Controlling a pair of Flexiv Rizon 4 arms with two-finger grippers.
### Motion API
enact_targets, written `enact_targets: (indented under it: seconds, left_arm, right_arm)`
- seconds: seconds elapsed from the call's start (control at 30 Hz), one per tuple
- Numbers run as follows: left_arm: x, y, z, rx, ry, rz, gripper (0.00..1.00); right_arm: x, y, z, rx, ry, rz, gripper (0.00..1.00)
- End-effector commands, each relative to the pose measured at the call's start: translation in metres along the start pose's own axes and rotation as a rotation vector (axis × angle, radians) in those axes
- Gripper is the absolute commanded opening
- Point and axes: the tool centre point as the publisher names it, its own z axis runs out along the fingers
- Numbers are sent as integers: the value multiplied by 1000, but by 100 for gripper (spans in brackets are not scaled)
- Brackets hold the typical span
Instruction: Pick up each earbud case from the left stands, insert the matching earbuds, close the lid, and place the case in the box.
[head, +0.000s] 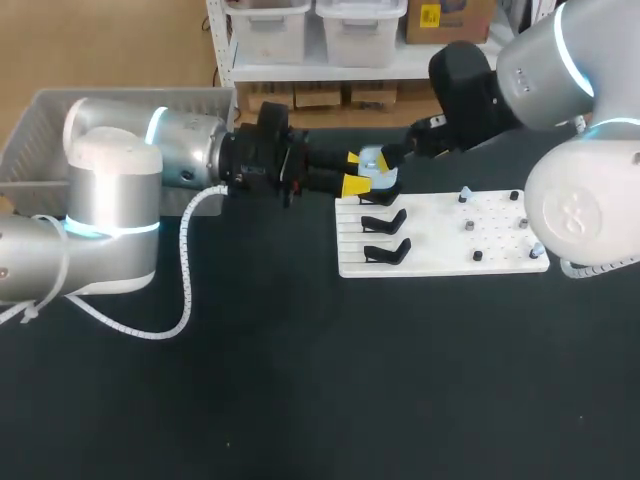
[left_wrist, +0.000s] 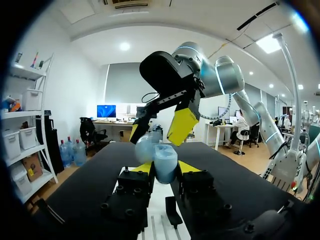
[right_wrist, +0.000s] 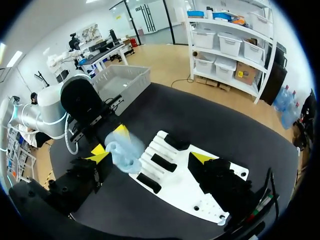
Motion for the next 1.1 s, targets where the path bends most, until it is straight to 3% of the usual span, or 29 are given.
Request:
enact_targets:
  seconds: [0.03,0.2,0.43,0.7,1.1]
  left_arm:
    - [1,-1,0,-4,-2,3,0]
    - [1,-1,0,-4,-2,3,0]
    - [1,-1,0,-4,-2,3,0]
    - [1,-1,0,-4,-2,3,0]
    - [0,-1,0,-6,-3,13,0]
  right_arm:
    - [-3,0,-3,22,-17,-3,100]
    - [-10,-2,-13,56,-60,-20,100]
    - [-6,-16,-44,206,-84,-163,100]
    - [29,-59,-75,405,89,-282,100]
    - [86,-105,-96,477,260,-190,100]
